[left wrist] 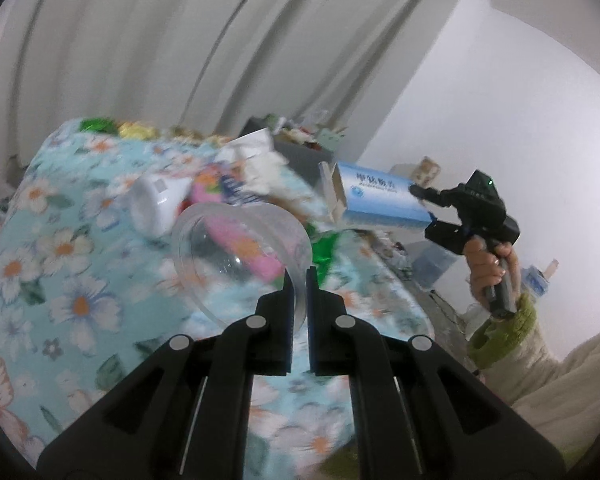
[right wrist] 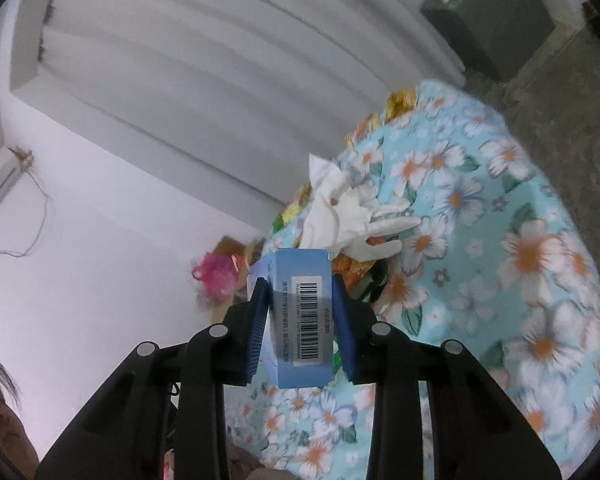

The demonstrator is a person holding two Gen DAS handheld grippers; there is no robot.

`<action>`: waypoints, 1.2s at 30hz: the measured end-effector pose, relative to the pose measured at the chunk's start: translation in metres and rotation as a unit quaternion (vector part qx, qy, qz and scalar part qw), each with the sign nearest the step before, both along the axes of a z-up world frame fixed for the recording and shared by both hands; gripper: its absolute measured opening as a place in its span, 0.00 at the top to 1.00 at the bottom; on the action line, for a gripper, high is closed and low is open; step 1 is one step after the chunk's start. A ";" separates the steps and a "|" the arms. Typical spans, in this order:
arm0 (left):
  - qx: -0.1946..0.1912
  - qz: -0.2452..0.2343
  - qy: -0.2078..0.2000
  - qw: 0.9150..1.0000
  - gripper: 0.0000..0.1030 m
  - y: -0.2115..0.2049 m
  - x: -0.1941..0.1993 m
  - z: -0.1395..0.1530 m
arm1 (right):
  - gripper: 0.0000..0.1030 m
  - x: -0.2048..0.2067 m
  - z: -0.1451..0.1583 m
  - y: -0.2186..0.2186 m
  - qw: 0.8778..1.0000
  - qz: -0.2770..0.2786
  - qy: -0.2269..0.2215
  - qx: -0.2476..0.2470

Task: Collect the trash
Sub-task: 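Carry cup and box over the blue wastebasket and open both tools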

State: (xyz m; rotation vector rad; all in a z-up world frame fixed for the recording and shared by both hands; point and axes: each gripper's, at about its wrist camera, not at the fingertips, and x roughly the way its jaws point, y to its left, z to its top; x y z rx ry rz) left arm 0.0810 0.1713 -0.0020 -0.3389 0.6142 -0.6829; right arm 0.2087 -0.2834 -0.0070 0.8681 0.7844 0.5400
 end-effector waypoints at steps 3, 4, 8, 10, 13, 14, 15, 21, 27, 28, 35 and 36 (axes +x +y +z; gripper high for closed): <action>-0.007 -0.035 -0.013 0.999 0.97 -0.026 0.002 0.018 | 0.70 -0.034 0.012 -0.024 0.999 -0.032 -0.020 -0.001; -0.009 -0.049 -0.017 0.999 0.97 -0.036 0.004 0.023 | 0.70 -0.049 0.017 -0.035 0.998 -0.049 -0.027 -0.006; -0.012 -0.117 -0.024 0.993 0.97 -0.092 0.020 0.041 | 0.70 -0.100 0.037 -0.080 0.990 -0.128 -0.043 -0.052; -0.010 -0.164 -0.017 0.986 0.97 -0.133 0.034 0.048 | 0.70 -0.128 0.045 -0.105 0.980 -0.175 -0.045 -0.077; -0.002 -0.235 0.003 0.972 0.97 -0.204 0.052 0.052 | 0.70 -0.172 0.052 -0.141 0.958 -0.255 -0.032 -0.128; 0.000 -0.260 0.010 0.965 0.97 -0.231 0.057 0.051 | 0.70 -0.185 0.051 -0.152 0.948 -0.282 -0.024 -0.145; 0.001 -0.276 0.016 0.961 0.97 -0.249 0.059 0.050 | 0.70 -0.197 0.049 -0.162 0.939 -0.305 -0.015 -0.158; 0.064 -0.382 0.062 0.920 0.97 -0.406 0.058 0.016 | 0.71 -0.247 0.007 -0.224 0.880 -0.418 0.081 -0.212; 0.111 -0.428 0.096 0.892 0.97 -0.542 0.056 -0.029 | 0.71 -0.242 -0.048 -0.287 0.827 -0.493 0.158 -0.218; 0.116 -0.427 0.100 0.891 0.96 -0.564 0.058 -0.038 | 0.70 -0.239 -0.056 -0.296 0.820 -0.503 0.164 -0.217; 0.153 -0.314 0.173 0.921 0.42 -0.653 0.090 -0.113 | 0.46 -0.227 -0.166 -0.366 0.783 -0.552 0.253 -0.137; 0.156 -0.309 0.183 0.920 0.42 -0.653 0.091 -0.120 | 0.46 -0.234 -0.183 -0.369 0.778 -0.558 0.265 -0.110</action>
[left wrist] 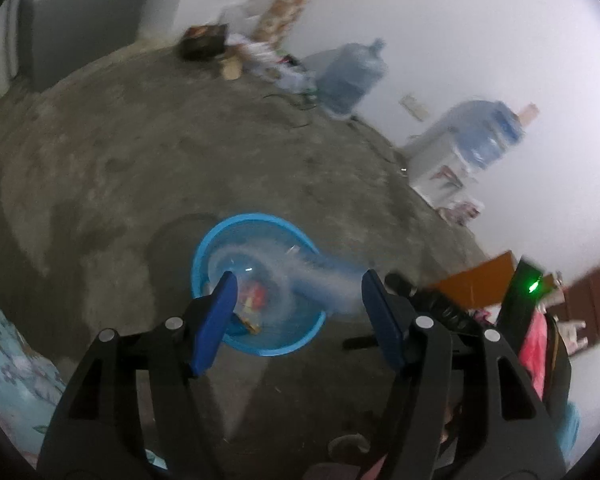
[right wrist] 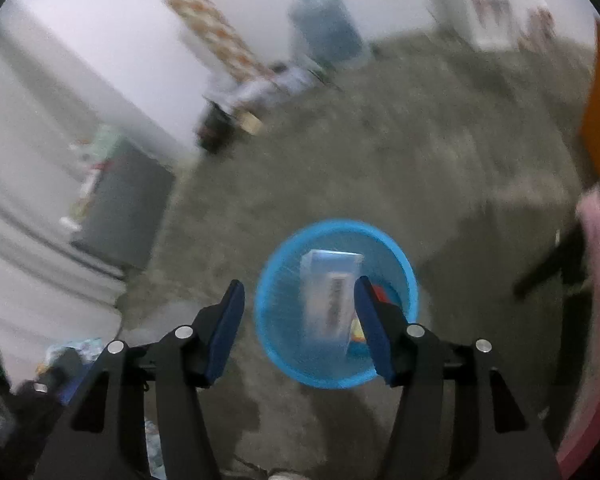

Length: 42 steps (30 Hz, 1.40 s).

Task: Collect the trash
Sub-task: 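Carry cup and box over the blue wastebasket and open both tools, then move both tools back to the bed and grasp the white tissue with the left tool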

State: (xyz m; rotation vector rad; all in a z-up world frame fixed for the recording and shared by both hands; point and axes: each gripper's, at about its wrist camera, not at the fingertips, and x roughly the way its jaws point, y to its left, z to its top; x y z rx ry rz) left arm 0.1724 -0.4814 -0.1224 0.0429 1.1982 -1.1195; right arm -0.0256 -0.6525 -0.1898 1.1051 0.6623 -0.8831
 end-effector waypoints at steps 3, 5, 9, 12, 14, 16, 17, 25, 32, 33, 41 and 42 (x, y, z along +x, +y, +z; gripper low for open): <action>0.000 -0.009 0.000 1.000 0.40 0.011 -0.002 -0.004 | 0.46 -0.015 -0.018 0.005 0.999 -0.016 -0.025 0.027; 0.002 -0.014 -0.021 1.000 0.40 0.021 -0.001 0.002 | 0.46 -0.022 -0.020 0.010 1.000 -0.006 -0.020 0.021; -0.003 -0.020 -0.036 0.999 0.40 0.042 -0.005 0.027 | 0.45 -0.034 -0.002 0.024 1.000 0.014 -0.017 -0.005; -0.020 -0.021 -0.063 0.998 0.40 0.076 -0.009 0.060 | 0.42 -0.030 0.009 0.039 0.999 0.039 -0.019 -0.028; -0.033 -0.023 -0.084 0.996 0.38 0.110 -0.017 0.089 | 0.42 -0.025 0.021 0.049 0.997 0.062 -0.031 -0.039; -0.042 -0.013 -0.101 0.994 0.29 0.147 -0.024 0.114 | 0.39 -0.011 0.036 0.064 0.992 0.099 -0.054 -0.052; -0.042 -0.003 -0.111 0.993 0.28 0.168 -0.028 0.123 | 0.36 -0.002 0.044 0.071 0.989 0.118 -0.067 -0.058; 0.027 0.154 -0.205 0.966 0.23 0.367 -0.059 0.150 | 0.30 0.063 0.096 0.164 0.946 0.290 -0.135 -0.049; 0.042 0.311 -0.233 0.921 0.19 0.529 -0.085 0.146 | 0.30 0.121 0.130 0.271 0.886 0.434 -0.163 -0.023; 0.036 0.322 -0.228 0.918 0.18 0.542 -0.084 0.146 | 0.30 0.129 0.135 0.285 0.878 0.450 -0.164 -0.022; -0.014 0.360 -0.225 0.905 0.18 0.599 -0.060 0.161 | 0.30 0.192 0.171 0.382 0.830 0.525 -0.186 -0.003; -0.018 0.356 -0.230 0.906 0.18 0.600 -0.055 0.163 | 0.30 0.200 0.175 0.391 0.828 0.528 -0.188 -0.001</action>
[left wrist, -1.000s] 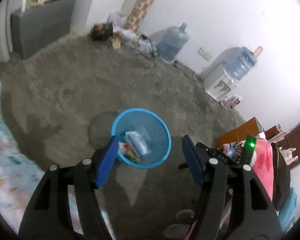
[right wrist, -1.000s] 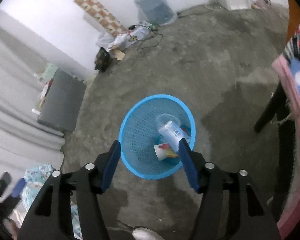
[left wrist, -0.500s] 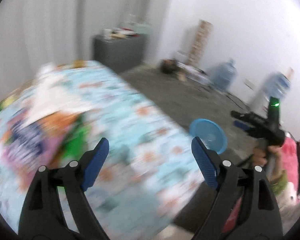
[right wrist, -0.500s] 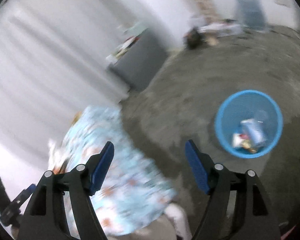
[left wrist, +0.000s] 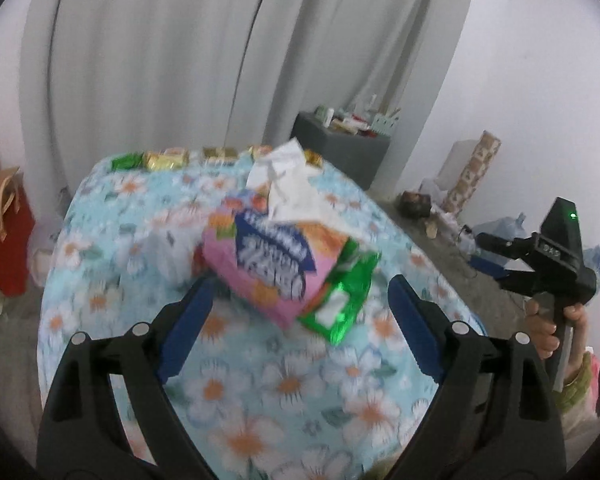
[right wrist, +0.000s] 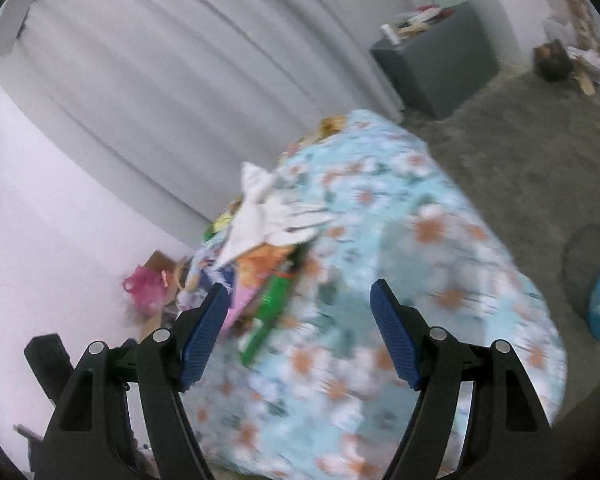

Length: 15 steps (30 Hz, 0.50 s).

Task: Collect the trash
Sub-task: 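Move both tools back to the bed and grasp the white tissue with the left tool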

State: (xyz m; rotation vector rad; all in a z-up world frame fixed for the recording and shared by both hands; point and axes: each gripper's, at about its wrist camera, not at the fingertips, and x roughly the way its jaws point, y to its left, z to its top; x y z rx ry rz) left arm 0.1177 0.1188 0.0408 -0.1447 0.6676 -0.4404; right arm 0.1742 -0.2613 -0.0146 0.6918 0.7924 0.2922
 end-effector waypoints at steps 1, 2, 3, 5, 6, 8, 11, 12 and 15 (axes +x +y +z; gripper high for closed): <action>0.002 -0.006 -0.007 1.000 0.18 -0.001 0.011 0.003 | 0.30 0.004 0.004 0.005 1.000 0.003 -0.001 0.003; 0.007 -0.011 -0.011 1.000 0.18 -0.004 0.020 0.006 | 0.30 0.009 0.007 0.010 1.000 0.006 -0.001 0.006; 0.013 -0.014 -0.012 1.000 0.18 -0.008 0.031 0.008 | 0.30 0.015 0.010 0.015 1.000 0.007 0.001 0.006; 0.022 -0.020 -0.009 1.000 0.18 -0.017 0.055 0.009 | 0.30 0.033 0.017 0.022 1.000 0.010 0.005 0.002; 0.024 -0.024 -0.005 0.999 0.18 -0.021 0.067 0.007 | 0.30 0.046 0.024 0.027 1.000 0.018 0.002 -0.007; 0.026 -0.036 0.007 0.999 0.18 -0.032 0.095 0.001 | 0.30 0.066 0.033 0.033 0.999 0.031 0.000 -0.024; 0.026 -0.048 0.041 0.998 0.18 -0.049 0.135 -0.012 | 0.30 0.108 0.043 0.045 0.998 0.059 0.003 -0.035; 0.027 -0.047 0.048 0.997 0.18 -0.052 0.143 -0.016 | 0.30 0.128 0.044 0.049 0.997 0.067 0.007 -0.040; 0.036 -0.047 0.080 0.995 0.21 -0.067 0.174 -0.034 | 0.30 0.170 0.043 0.058 0.995 0.081 0.015 -0.064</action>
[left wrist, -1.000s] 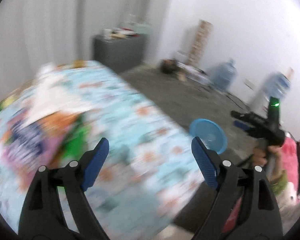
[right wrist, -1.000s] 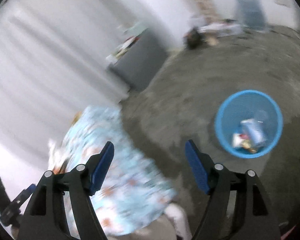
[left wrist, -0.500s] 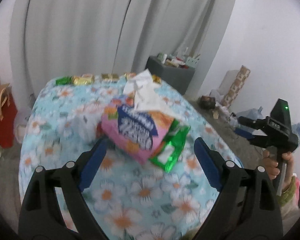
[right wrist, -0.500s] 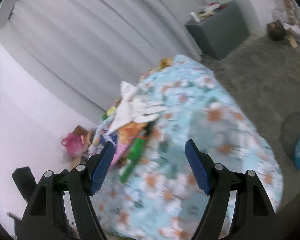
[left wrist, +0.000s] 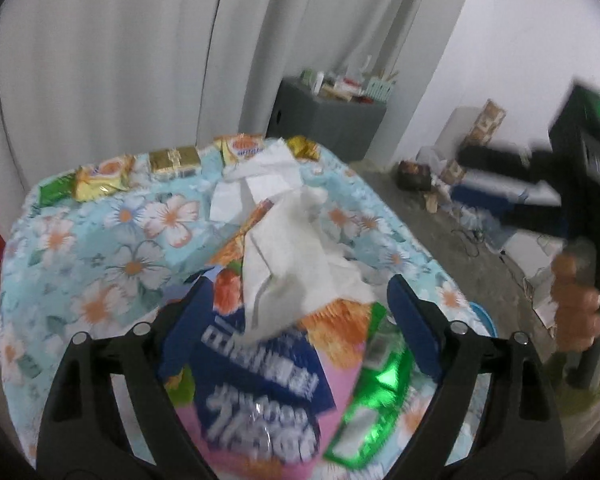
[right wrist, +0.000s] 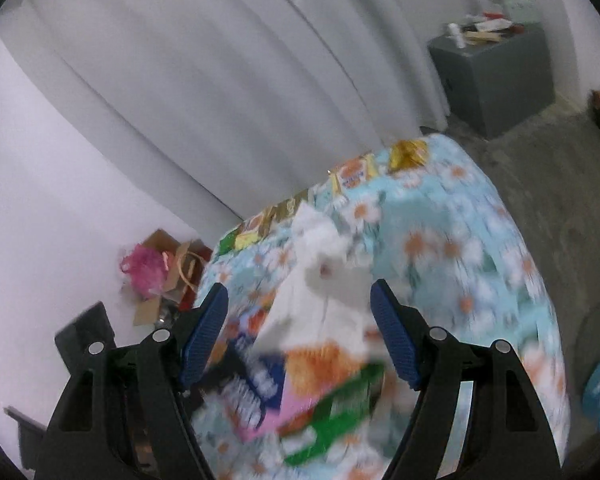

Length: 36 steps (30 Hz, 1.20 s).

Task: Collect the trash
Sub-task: 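Move both tools back to the bed and grasp the white tissue with the left tool, then lift the white tissue with the left tool toward the wastebasket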

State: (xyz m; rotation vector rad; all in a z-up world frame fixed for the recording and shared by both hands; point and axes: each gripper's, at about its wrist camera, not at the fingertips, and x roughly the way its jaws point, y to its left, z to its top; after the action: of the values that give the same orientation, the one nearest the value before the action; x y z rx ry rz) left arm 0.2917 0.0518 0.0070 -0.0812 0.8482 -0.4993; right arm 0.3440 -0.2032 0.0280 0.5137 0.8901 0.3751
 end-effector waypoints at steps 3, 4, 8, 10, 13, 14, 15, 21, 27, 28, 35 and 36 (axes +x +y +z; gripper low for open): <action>0.010 0.003 0.020 1.000 0.30 -0.008 0.016 -0.013 | 0.30 0.053 -0.016 0.018 0.999 0.031 0.027 -0.024; 0.018 0.007 0.026 0.999 0.31 -0.012 0.022 -0.018 | 0.30 0.065 -0.021 0.024 0.998 0.037 0.033 -0.035; 0.046 0.004 0.040 0.998 0.45 -0.022 0.033 -0.036 | 0.30 0.108 -0.044 0.054 0.992 0.082 0.050 -0.075; 0.062 0.003 0.031 0.998 0.52 -0.023 0.032 -0.039 | 0.30 0.124 -0.057 0.071 0.988 0.104 0.061 -0.097; 0.063 0.006 0.034 0.997 0.71 -0.020 0.032 -0.040 | 0.39 0.135 -0.067 0.086 0.983 0.119 0.059 -0.128; 0.066 0.011 0.035 0.997 0.79 -0.019 0.032 -0.041 | 0.48 0.136 -0.070 0.091 0.981 0.124 0.058 -0.137; 0.067 0.013 0.034 0.997 0.84 -0.018 0.031 -0.041 | 0.52 0.137 -0.071 0.092 0.980 0.125 0.057 -0.142; 0.060 0.007 0.026 0.998 0.95 -0.010 0.026 -0.040 | 0.94 0.129 -0.066 0.096 0.980 0.124 0.037 -0.150; 0.003 -0.001 -0.017 1.000 0.96 0.000 0.007 -0.008 | 0.96 0.113 -0.024 0.085 0.983 0.093 -0.025 -0.156; -0.005 -0.002 -0.026 1.000 0.96 0.002 0.003 -0.001 | 0.96 0.108 -0.013 0.079 0.985 0.082 -0.037 -0.149; -0.050 -0.014 -0.101 0.994 0.96 0.014 -0.033 0.058 | 0.96 0.069 0.049 0.052 0.988 0.027 -0.102 -0.117; -0.058 -0.018 -0.109 0.992 0.96 0.016 -0.040 0.066 | 0.96 0.062 0.056 0.048 0.987 0.021 -0.109 -0.115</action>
State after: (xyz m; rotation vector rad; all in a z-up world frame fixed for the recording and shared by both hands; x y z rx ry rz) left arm 0.2514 0.0680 0.0728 -0.1158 0.6085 -0.5796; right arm 0.4059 -0.1549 0.0837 0.2366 0.7207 0.3550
